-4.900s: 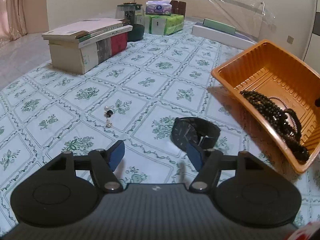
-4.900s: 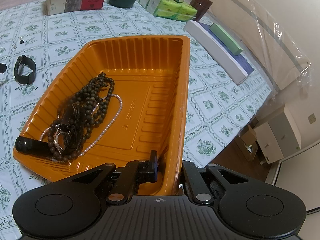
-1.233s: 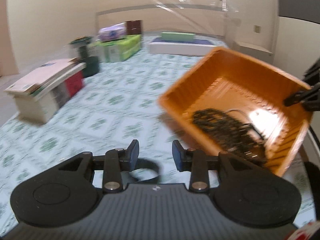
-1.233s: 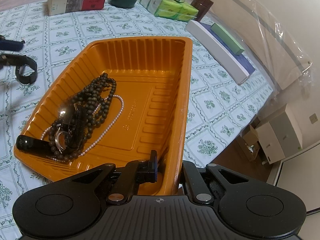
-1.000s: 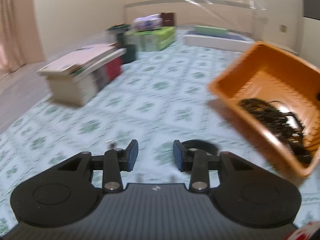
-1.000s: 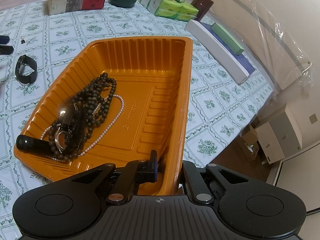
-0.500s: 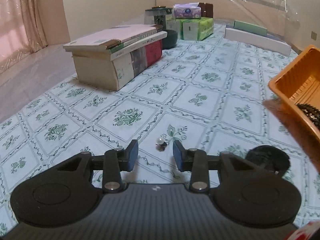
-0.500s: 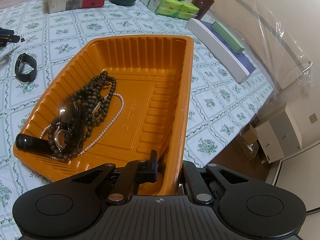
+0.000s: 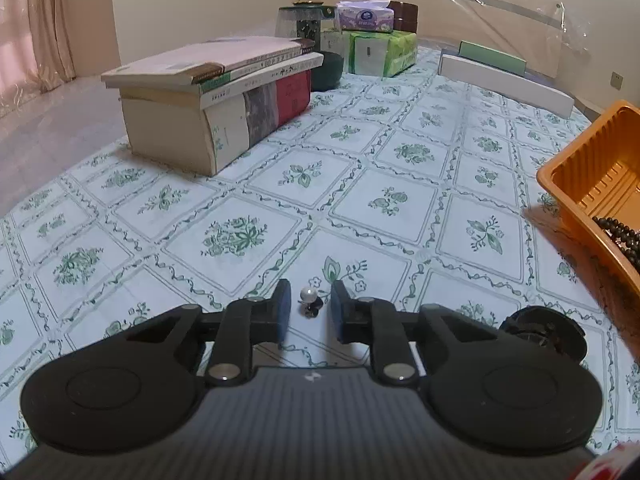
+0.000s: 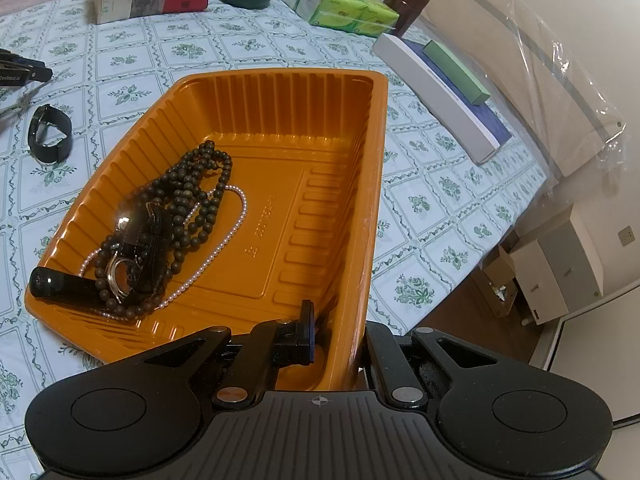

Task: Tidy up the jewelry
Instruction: 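Move the left tool to the second pearl earring and grasp it, then carry the second pearl earring into the tray and open the left tool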

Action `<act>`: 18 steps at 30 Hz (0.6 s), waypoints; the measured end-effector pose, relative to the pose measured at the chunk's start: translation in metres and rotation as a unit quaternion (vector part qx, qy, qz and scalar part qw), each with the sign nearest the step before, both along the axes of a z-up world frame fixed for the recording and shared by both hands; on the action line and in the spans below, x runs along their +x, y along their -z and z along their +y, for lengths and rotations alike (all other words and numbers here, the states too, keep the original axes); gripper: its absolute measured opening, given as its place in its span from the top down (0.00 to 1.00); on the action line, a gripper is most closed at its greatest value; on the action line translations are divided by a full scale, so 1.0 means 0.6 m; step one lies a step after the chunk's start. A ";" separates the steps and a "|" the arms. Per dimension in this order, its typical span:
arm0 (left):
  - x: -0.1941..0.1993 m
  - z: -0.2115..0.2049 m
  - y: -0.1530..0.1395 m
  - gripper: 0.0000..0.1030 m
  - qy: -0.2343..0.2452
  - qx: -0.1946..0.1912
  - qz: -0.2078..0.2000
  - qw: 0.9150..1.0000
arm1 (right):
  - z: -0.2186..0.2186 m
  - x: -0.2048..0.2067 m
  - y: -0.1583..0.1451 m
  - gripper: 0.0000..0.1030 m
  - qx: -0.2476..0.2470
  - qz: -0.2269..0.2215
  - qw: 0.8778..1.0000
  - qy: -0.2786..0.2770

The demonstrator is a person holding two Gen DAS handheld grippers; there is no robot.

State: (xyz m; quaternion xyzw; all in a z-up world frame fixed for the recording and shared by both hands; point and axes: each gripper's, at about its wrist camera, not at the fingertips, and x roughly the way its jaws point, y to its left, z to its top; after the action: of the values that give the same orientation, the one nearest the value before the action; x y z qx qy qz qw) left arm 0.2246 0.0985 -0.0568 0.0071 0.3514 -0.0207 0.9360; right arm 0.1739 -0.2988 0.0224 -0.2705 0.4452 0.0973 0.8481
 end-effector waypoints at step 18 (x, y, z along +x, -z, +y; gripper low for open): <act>-0.026 -0.014 -0.031 0.93 0.004 -0.005 -0.006 1.000 | -0.003 -0.001 0.000 0.94 0.002 -0.001 1.000 0.002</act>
State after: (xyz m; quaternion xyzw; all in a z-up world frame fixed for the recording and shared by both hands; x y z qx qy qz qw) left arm 0.2089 0.0903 -0.0385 0.0043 0.3457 -0.0260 0.9380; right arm 0.1733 -0.3003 0.0223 -0.2679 0.4445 0.0967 0.8493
